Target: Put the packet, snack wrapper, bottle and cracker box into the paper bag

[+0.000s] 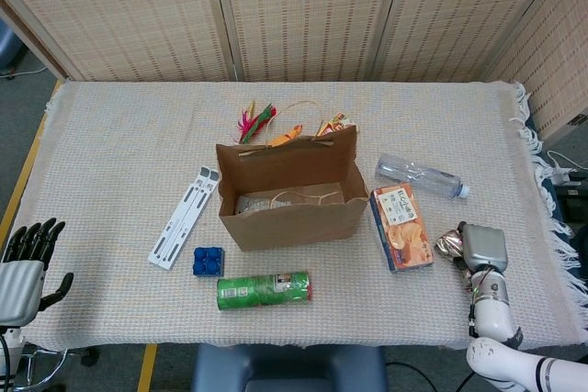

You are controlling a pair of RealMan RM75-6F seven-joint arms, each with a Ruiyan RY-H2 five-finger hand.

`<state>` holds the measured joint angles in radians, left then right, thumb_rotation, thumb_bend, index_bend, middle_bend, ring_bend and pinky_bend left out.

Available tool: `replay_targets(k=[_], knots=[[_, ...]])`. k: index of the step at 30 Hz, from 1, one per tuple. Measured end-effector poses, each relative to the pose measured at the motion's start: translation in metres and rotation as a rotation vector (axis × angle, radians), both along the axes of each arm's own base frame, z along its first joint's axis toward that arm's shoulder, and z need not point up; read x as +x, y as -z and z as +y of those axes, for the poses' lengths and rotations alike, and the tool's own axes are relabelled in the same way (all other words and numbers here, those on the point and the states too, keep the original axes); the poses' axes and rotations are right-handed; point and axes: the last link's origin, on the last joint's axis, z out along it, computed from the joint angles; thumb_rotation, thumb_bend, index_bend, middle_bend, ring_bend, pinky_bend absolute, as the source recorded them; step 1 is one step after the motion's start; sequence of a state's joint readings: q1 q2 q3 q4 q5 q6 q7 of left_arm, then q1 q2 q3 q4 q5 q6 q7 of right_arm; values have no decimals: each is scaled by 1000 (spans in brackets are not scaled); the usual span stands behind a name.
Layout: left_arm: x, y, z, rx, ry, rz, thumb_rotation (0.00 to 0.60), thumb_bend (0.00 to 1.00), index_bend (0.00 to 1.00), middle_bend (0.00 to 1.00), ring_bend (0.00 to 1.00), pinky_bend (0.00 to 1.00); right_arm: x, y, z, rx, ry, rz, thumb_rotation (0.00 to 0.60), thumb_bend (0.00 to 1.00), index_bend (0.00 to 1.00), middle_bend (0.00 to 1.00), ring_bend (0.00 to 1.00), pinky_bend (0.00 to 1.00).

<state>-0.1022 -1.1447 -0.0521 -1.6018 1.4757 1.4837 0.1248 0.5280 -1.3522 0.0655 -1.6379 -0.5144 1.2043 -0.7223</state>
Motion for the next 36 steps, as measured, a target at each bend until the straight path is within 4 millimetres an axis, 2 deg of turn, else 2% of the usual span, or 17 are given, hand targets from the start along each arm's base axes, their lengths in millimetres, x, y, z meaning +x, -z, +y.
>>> replay_targets(k=[5,11,14,18,22,25,29,36], knots=[[0,0,0,1,-1,1,600,363,0,0,0,0,6,-28,-3,-67,-15,-44,600,363,696,594,685,777],[0,0,0,2,0,2,600,363,0,0,0,0,30,-81,-12,-200,-69,-143,600,363,696,594,683,777],[0,0,0,2,0,2,600,363,0,0,0,0,55,-114,-22,-297,-128,-212,600,363,696,594,677,777],[0,0,0,2,0,2,600,363,0,0,0,0,105,-156,-36,-432,-257,-318,600,363,696,594,669,776],[0,0,0,1,0,1,600,362,0,0,0,0,161,-177,-45,-530,-398,-437,600,363,695,594,663,776],[0,0,0,0,1,-2,600,362,0,0,0,0,198,-182,-49,-555,-490,-486,600,363,692,594,658,771],[0,0,0,-1,2,-5,600,363,0,0,0,0,239,-171,-50,-516,-584,-500,600,363,689,594,651,761],[0,-1,0,-3,4,-8,600,362,0,0,0,0,302,-121,-48,-404,-697,-512,600,363,682,594,646,752]])
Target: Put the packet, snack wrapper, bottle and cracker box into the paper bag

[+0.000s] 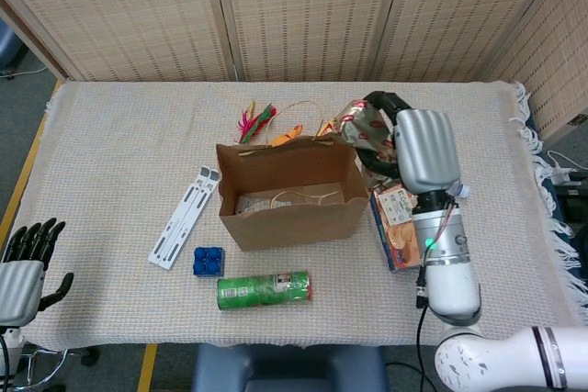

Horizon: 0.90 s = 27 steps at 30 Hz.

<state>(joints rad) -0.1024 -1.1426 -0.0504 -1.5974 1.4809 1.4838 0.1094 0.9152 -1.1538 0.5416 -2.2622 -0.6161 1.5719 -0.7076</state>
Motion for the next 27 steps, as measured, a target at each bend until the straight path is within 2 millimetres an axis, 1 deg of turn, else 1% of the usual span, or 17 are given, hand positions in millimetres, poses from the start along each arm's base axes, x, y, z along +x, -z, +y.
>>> replay_targets(k=[3,5,9,13,14,15,16,17,18,19,20,22,23,27], knots=[[0,0,0,0,0,-1,600,361,0,0,0,0,16,26,-1,26,-18,24,600,363,677,594,644,747],[0,0,0,0,0,-2,600,361,0,0,0,0,22,41,-4,34,-15,44,600,363,669,594,639,743],[-1,0,1,-1,0,-3,600,361,0,0,0,0,26,74,-12,41,8,105,600,363,653,594,620,710],[-1,0,1,-2,1,-5,600,361,0,0,0,0,29,97,-17,51,18,145,600,363,642,594,612,702],[-1,0,1,-3,1,-5,600,361,0,0,0,0,30,102,-18,54,20,151,600,362,626,594,600,692],[-1,0,1,-3,1,-6,600,361,0,0,0,0,30,107,-18,61,26,158,600,362,586,587,566,670],[-1,-1,1,-3,1,-6,600,362,0,0,0,0,30,111,-18,70,31,163,600,349,504,547,501,631],[-1,-1,1,-4,1,-7,600,361,0,0,0,0,29,113,-18,79,38,168,600,308,372,464,406,580],[-1,-1,1,-4,1,-7,600,362,0,0,0,0,28,115,-18,93,49,176,600,270,268,390,336,538],[-1,-1,1,-4,1,-6,600,362,0,0,0,0,27,117,-17,106,57,183,600,203,128,284,241,470],[-1,-1,1,-3,2,-6,600,362,0,0,0,0,27,118,-16,119,66,188,600,149,37,204,169,403],[-1,-1,1,-3,2,-6,600,361,0,0,0,0,27,117,-14,141,76,186,600,98,0,135,96,304],[-1,-1,1,-3,2,-5,600,362,0,0,0,0,27,114,-14,141,76,180,600,88,0,120,82,280],[-1,0,0,-2,1,-3,600,362,0,0,0,0,21,97,-14,113,85,142,600,81,0,113,75,261]])
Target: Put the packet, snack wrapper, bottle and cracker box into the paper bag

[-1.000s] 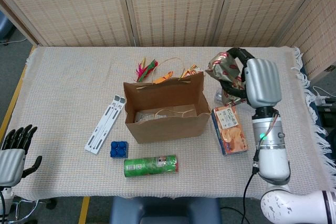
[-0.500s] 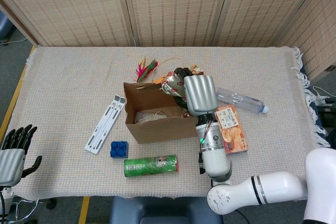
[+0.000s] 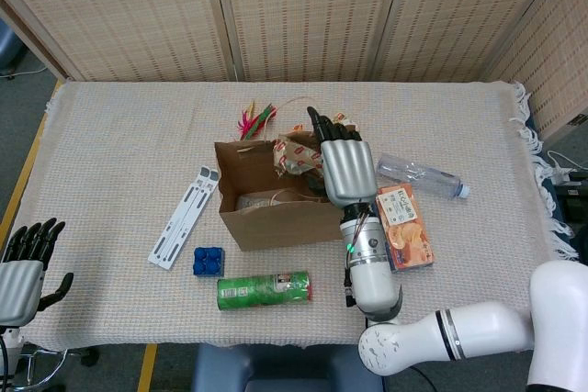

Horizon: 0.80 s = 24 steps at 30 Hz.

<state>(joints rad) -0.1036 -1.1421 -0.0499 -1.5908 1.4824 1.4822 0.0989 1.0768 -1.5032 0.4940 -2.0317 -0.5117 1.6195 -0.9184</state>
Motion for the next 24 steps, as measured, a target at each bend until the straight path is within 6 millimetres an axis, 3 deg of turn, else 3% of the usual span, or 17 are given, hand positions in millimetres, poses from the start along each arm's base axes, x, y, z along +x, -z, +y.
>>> replay_targets(k=[9,16,24], knots=[[0,1,-1,5,-2,5,600,364,0,0,0,0,-32,-48,3,-58,62,-58,600,81,0,113,75,246],[1,1,-1,8,-3,6,600,363,0,0,0,0,-106,-87,7,-99,229,-5,600,81,0,112,68,207],[1,1,-1,14,-5,14,600,363,0,0,0,0,-188,-83,11,-7,407,24,600,81,0,99,48,187]])
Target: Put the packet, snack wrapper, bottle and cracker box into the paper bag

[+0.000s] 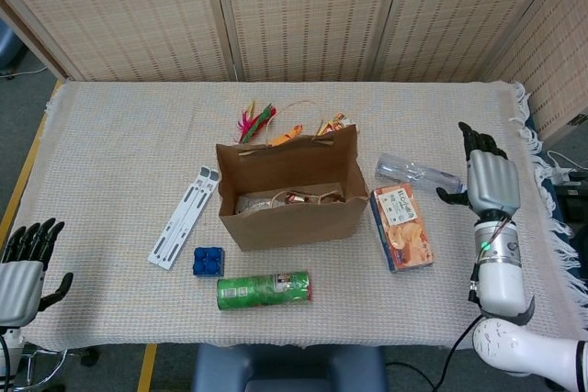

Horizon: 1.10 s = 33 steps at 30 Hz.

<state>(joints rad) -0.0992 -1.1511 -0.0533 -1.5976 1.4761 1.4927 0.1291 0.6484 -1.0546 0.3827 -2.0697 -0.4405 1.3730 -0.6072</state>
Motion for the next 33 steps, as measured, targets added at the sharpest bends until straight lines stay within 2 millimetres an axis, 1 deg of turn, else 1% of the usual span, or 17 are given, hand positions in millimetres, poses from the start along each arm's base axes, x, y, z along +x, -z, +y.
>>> replay_targets(k=[4,6,8,9,12,15,19,21,25,30,33], knots=[[0,0,0,6,-3,2,600,363,0,0,0,0,-41,10,-10,35,80,12,600,82,0,99,48,187],[0,1,1,6,-3,2,600,363,0,0,0,0,-61,20,-16,52,117,25,600,81,0,99,48,187],[0,1,1,6,-4,0,600,363,0,0,0,0,-75,32,-20,74,143,32,600,81,0,99,48,186],[0,0,1,5,-4,0,600,363,0,0,0,0,-82,42,-22,90,155,32,600,81,0,99,48,186],[0,0,1,5,-4,-2,600,362,0,0,0,0,-91,68,-26,129,170,28,600,81,0,99,48,186],[0,0,1,4,-5,-4,600,363,0,0,0,0,-91,90,-32,158,167,22,600,81,0,99,49,186],[0,0,2,4,-5,-6,600,362,0,0,0,0,-83,109,-42,176,144,35,600,81,0,99,49,186],[0,0,2,3,-5,-9,600,363,0,0,0,0,-77,113,-49,175,130,50,600,81,0,99,49,186],[-1,0,2,3,-6,-13,600,362,0,0,0,0,-70,115,-61,155,125,60,600,81,0,99,49,186],[-1,0,2,4,-5,-17,600,361,0,0,0,0,-69,117,-73,160,148,66,600,81,0,99,49,186],[-1,0,2,4,-8,-18,600,362,0,0,0,0,-71,119,-75,179,156,78,600,81,0,99,49,186]])
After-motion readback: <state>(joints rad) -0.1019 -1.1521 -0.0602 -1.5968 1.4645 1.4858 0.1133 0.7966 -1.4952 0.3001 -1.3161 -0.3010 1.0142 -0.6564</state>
